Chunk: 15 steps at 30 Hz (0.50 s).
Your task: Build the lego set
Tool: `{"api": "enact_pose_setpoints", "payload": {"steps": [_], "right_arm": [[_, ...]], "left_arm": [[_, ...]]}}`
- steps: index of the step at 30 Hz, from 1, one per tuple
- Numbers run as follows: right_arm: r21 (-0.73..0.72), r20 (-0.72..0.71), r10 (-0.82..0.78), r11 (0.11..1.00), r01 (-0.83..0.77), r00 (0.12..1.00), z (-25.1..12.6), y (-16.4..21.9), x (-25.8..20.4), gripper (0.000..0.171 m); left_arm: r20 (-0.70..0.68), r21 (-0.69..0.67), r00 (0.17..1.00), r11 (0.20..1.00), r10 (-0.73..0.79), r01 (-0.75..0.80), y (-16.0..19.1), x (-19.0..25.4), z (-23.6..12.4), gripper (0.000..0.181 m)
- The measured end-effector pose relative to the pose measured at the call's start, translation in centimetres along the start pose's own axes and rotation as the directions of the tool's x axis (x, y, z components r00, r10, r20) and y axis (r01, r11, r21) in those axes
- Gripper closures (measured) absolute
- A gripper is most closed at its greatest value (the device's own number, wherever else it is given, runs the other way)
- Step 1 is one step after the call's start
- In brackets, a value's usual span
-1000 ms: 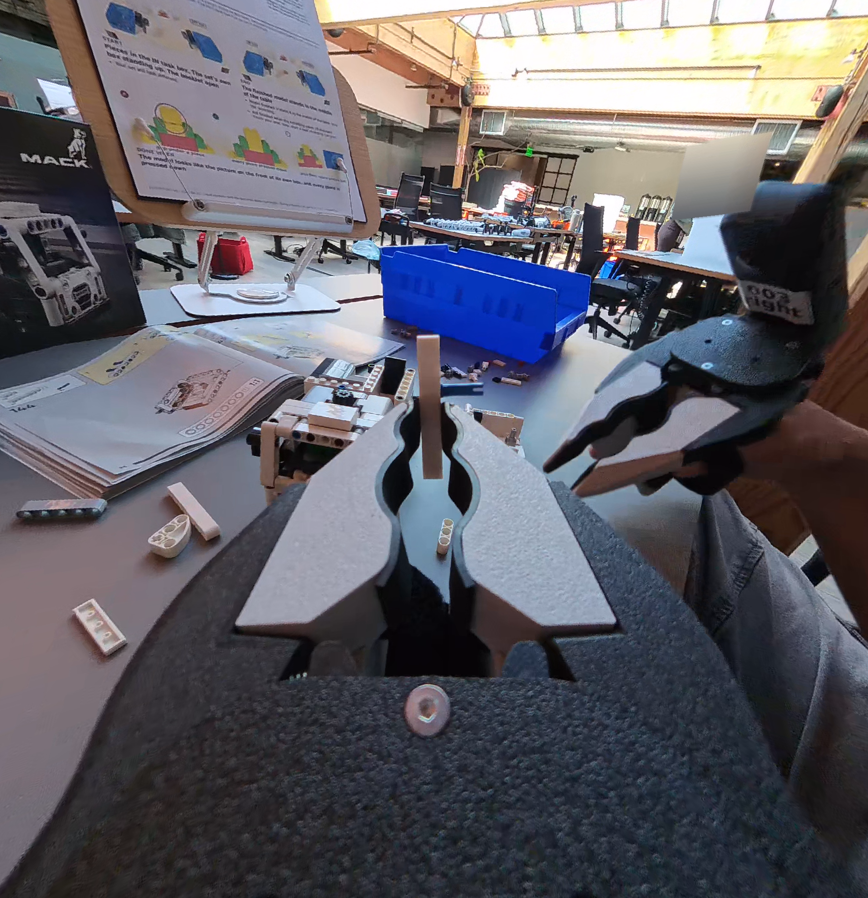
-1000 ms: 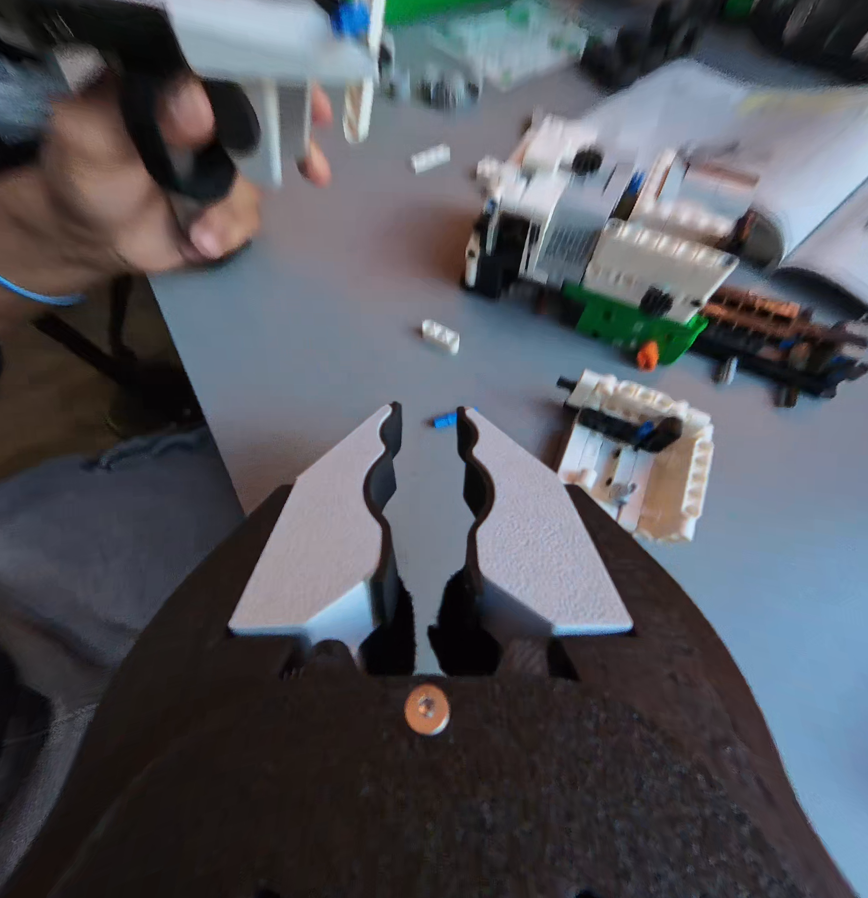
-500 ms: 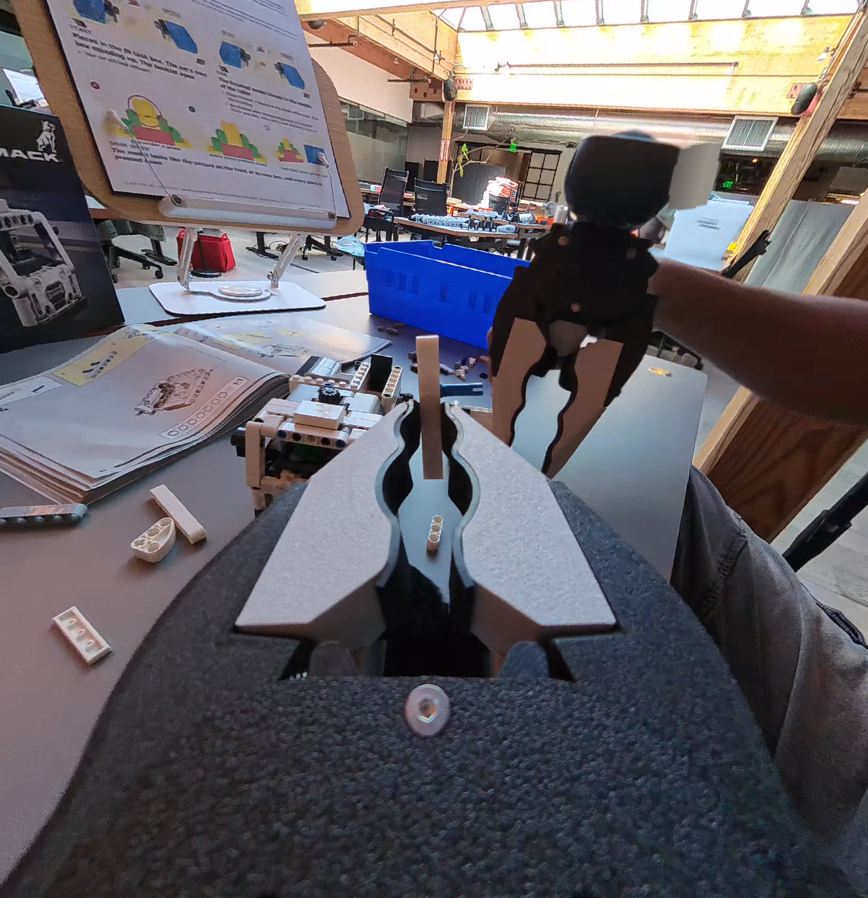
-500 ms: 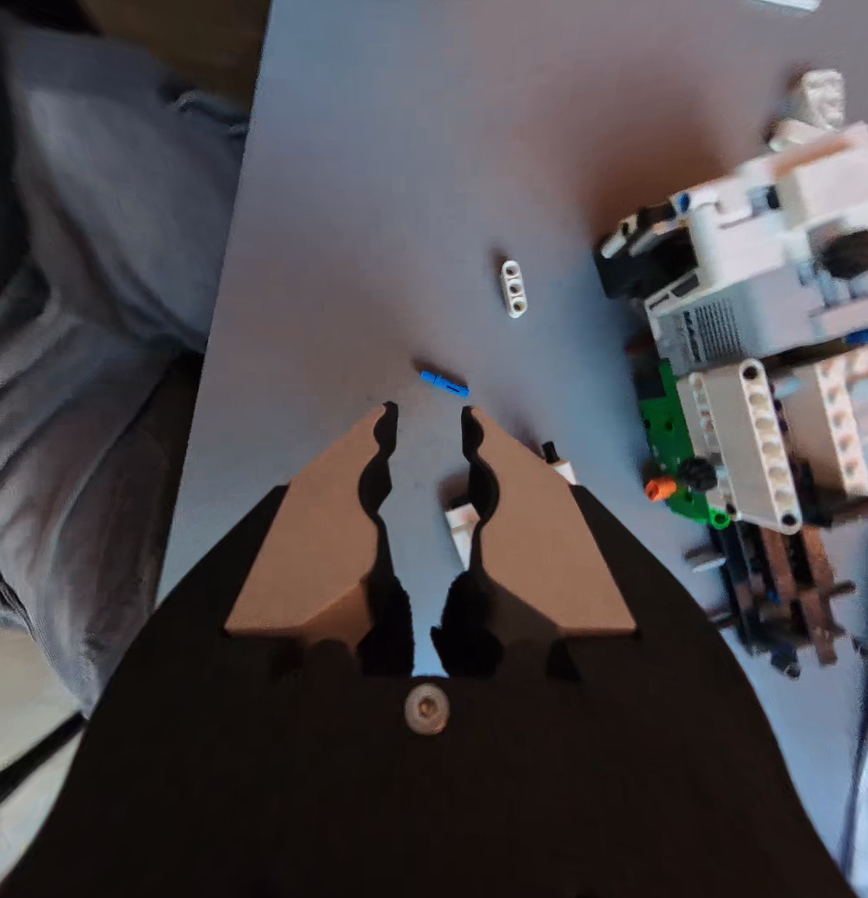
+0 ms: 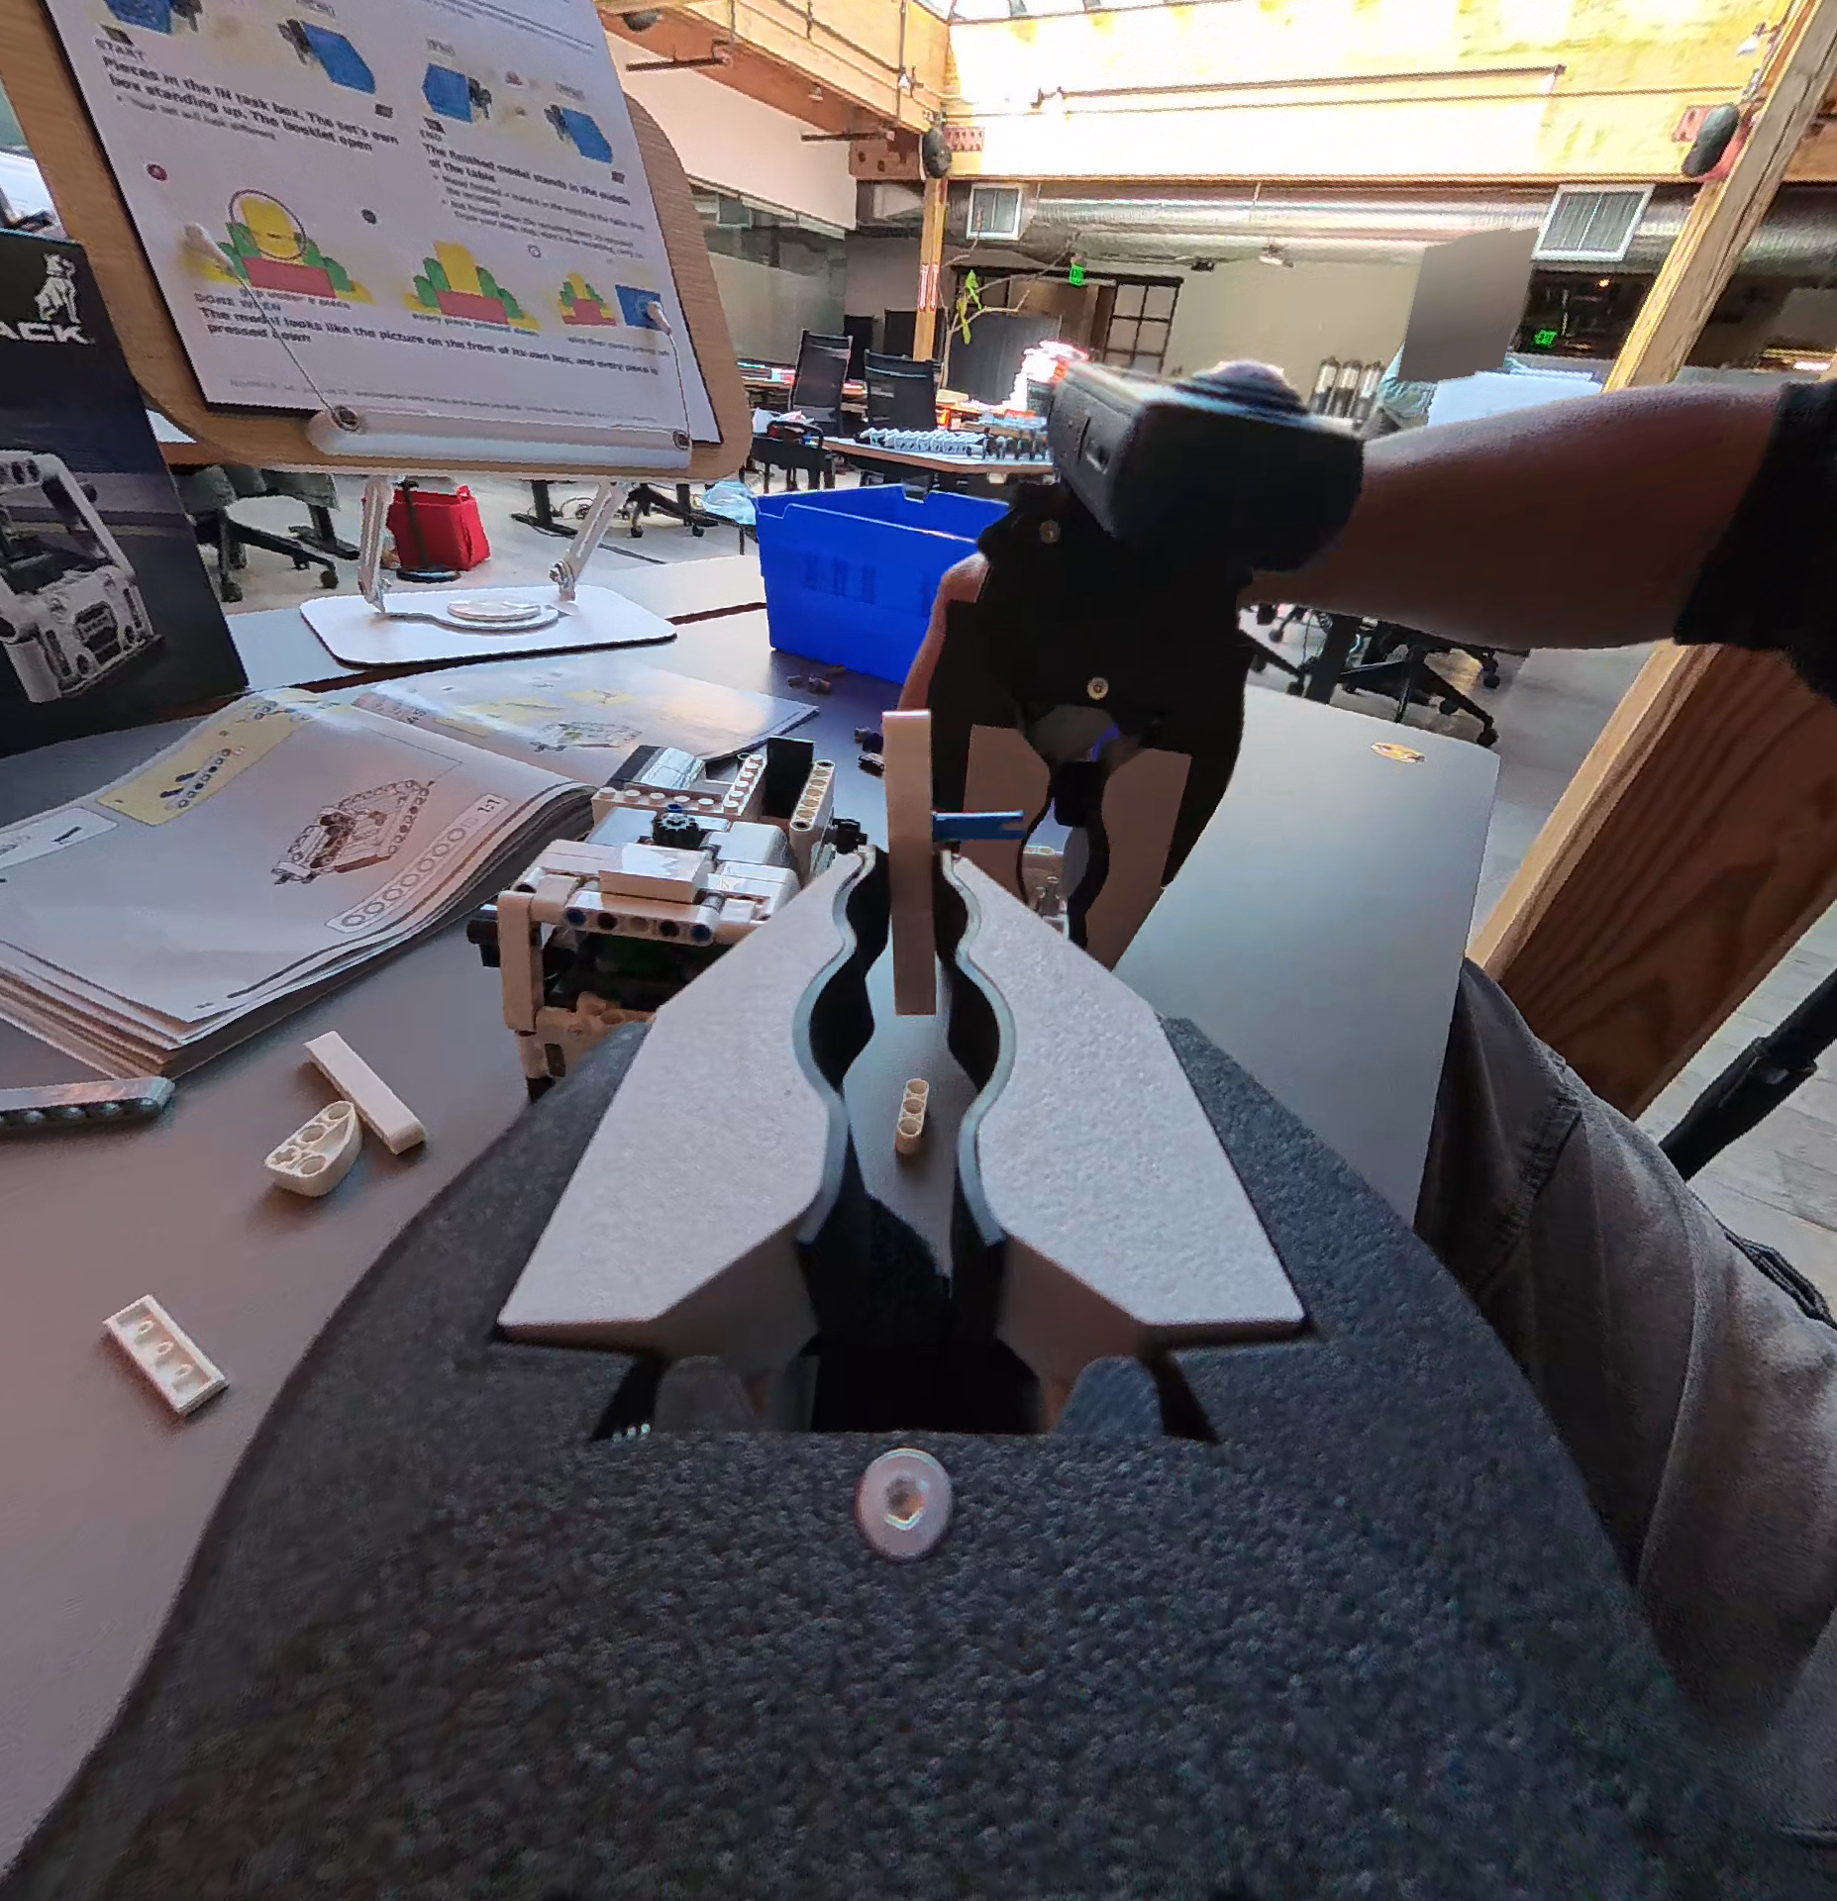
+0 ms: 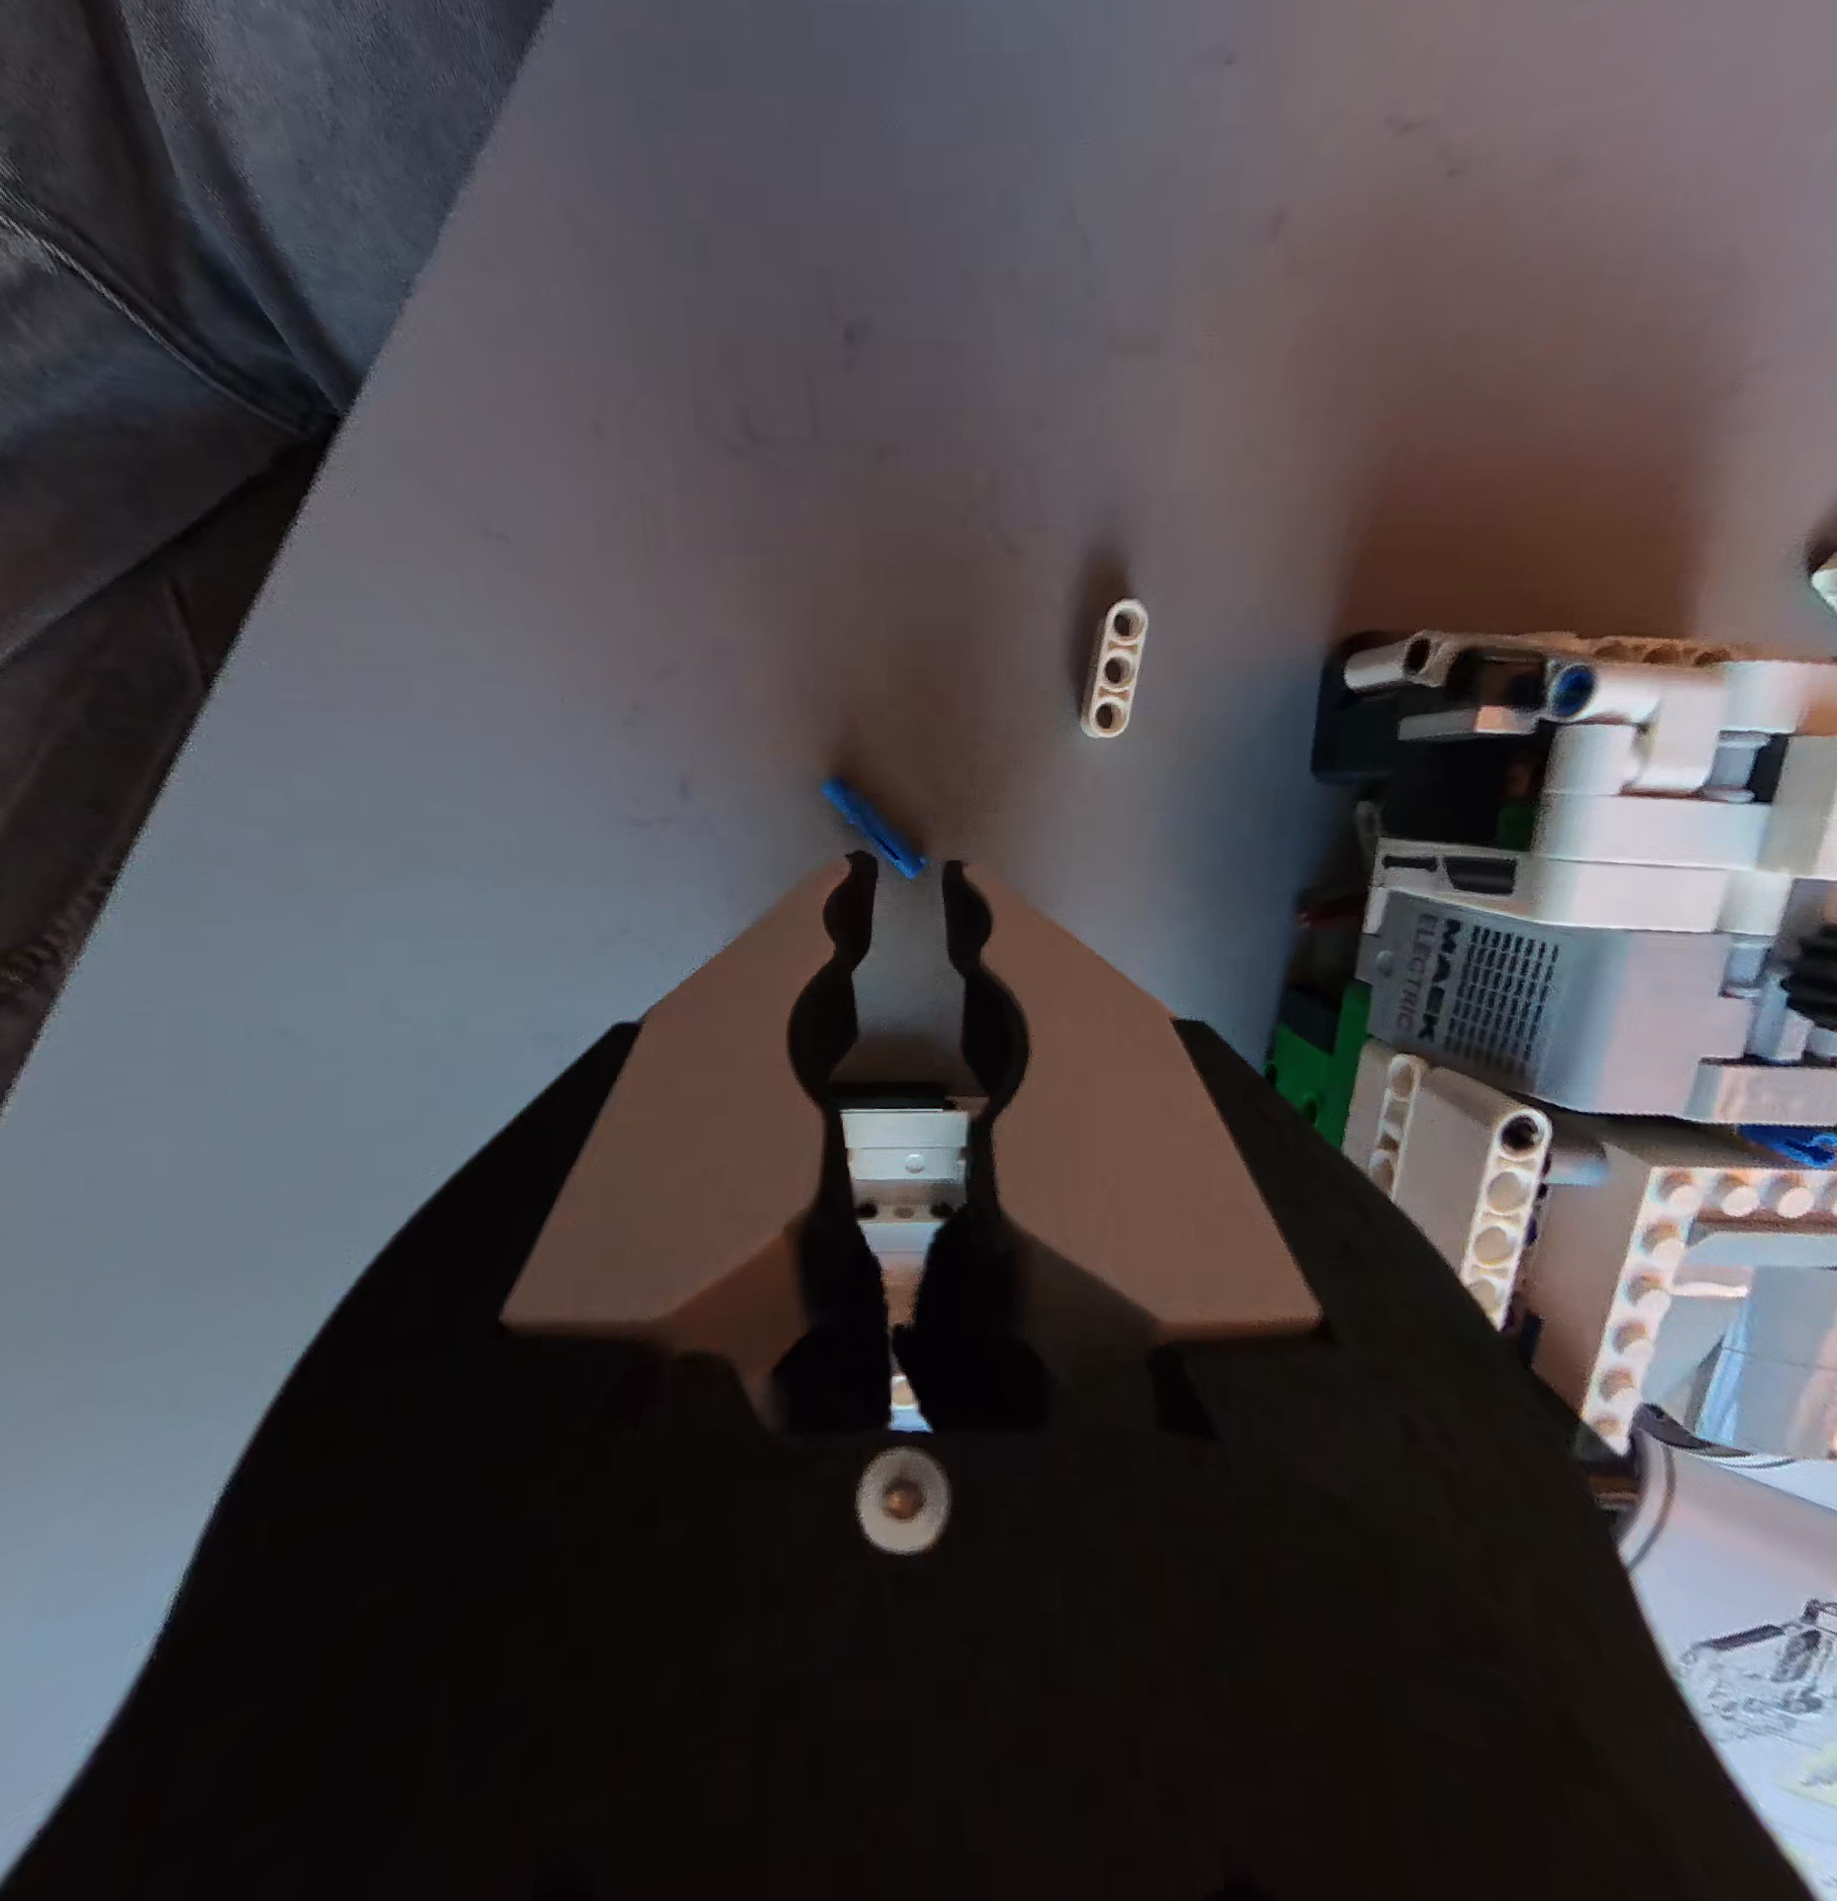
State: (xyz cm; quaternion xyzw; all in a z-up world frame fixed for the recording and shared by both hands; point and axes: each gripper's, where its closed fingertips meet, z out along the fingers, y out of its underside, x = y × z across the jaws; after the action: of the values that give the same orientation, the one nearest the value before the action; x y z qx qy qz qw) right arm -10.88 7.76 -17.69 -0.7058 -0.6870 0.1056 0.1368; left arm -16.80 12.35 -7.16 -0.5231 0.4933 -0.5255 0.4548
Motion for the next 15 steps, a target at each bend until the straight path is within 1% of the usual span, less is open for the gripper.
{"api": "enact_pose_setpoints", "payload": {"steps": [1,3,6,8,11,13,15], "right_arm": [[-0.012,-0.006,-0.007,1.0,0.007,1.0,0.2,0.2,0.1,0.158],[0.007,0.002,-0.01,1.0,0.01,1.0,0.3,0.0,0.0,0.16],[-0.002,-0.017,-0.046,0.999,0.045,0.999,0.4,-0.4,-0.1,0.164],[-0.018,-0.043,-0.094,0.995,0.094,0.995,0.5,-0.6,-0.3,0.171],[-0.045,-0.067,-0.126,0.991,0.123,0.99,0.5,-0.6,-0.4,0.171],[-0.055,-0.057,-0.089,0.995,0.086,0.994,0.2,-0.4,-0.5,0.168],[-0.021,-0.043,-0.049,0.999,0.048,0.998,0.0,-1.0,-0.8,0.164]], "left_arm": [[-0.001,-0.002,1.0,1.0,0.004,-0.004,0.0,0.1,0.0,0.174],[-0.003,-0.005,1.0,1.0,0.006,-0.006,0.1,0.1,0.1,0.174],[-0.002,0.0,1.0,1.0,0.001,-0.001,0.0,0.0,0.0,0.174],[-0.001,0.004,1.0,1.0,-0.003,0.003,-0.1,0.0,0.0,0.174],[0.0,0.007,1.0,1.0,-0.012,0.012,-0.1,-0.1,-0.1,0.174],[0.0,0.012,1.0,1.0,-0.018,0.018,-0.2,-0.2,-0.1,0.174],[0.001,0.018,1.0,1.0,-0.025,0.025,-0.3,-0.3,-0.2,0.174]]}}
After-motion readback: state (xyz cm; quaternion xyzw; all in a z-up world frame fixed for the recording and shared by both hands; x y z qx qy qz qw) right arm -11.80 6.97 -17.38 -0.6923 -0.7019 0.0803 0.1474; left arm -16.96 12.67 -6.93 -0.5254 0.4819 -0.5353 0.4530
